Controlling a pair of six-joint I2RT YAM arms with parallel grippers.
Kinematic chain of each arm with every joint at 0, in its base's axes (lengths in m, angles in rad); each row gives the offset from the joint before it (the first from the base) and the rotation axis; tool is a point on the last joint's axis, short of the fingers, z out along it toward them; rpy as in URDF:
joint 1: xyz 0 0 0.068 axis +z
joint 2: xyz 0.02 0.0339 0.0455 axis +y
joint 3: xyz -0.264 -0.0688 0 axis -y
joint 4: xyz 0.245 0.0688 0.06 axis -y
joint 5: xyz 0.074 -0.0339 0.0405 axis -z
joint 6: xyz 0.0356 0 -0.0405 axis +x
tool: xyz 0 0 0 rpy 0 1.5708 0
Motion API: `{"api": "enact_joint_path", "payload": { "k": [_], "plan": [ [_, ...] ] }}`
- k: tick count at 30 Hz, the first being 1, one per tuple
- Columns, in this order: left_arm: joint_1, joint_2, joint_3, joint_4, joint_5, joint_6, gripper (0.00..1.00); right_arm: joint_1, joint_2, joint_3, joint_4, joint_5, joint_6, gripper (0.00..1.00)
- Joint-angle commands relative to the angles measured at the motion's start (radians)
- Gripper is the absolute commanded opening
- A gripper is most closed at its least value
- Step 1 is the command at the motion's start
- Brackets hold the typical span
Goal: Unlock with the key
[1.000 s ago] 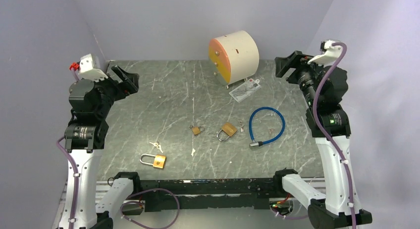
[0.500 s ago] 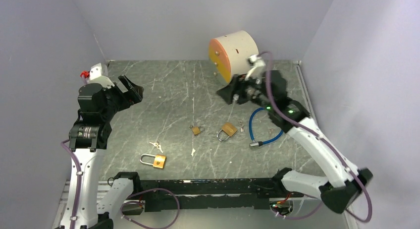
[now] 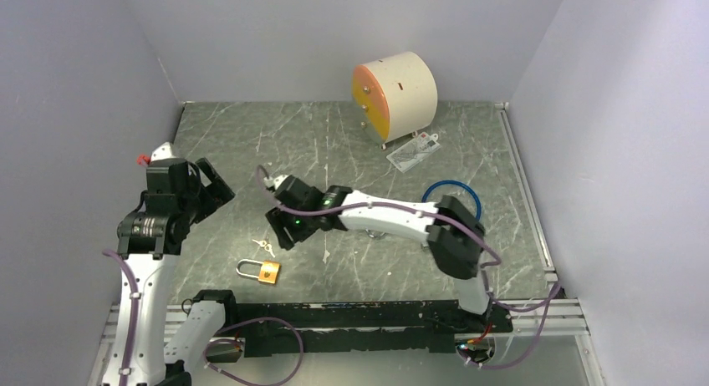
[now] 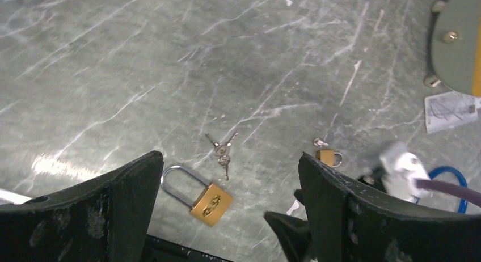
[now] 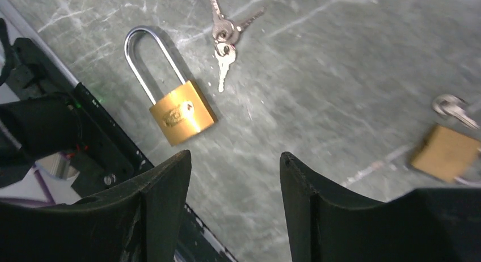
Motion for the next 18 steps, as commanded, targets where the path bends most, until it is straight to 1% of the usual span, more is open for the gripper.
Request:
{"api": "enact_joint_path", "payload": {
  "k": [1,5,7,11,14,18],
  "plan": [
    [0.004,-0.048,0.028,-0.088,-0.113,-0.088,0.93,0.025,0.092,0.149,0.002,0.037,0.027,0.62],
    [0.004,-0.059,0.088,-0.123,-0.183,-0.104,0.92,0.042,0.191,0.207,0.043,0.049,0.036,0.61],
    [0.004,-0.064,0.111,-0.152,-0.228,-0.142,0.93,0.051,0.236,0.24,0.043,0.056,0.044,0.59],
    [0.004,-0.092,0.137,-0.185,-0.297,-0.189,0.94,0.058,0.293,0.283,0.041,0.119,0.069,0.53],
    [0.004,-0.126,0.135,-0.192,-0.324,-0.223,0.94,0.061,0.344,0.339,0.022,0.14,0.058,0.49],
    [0.004,-0.16,0.113,-0.199,-0.326,-0.256,0.93,0.069,0.424,0.448,-0.023,0.143,0.034,0.47]
  ]
}}
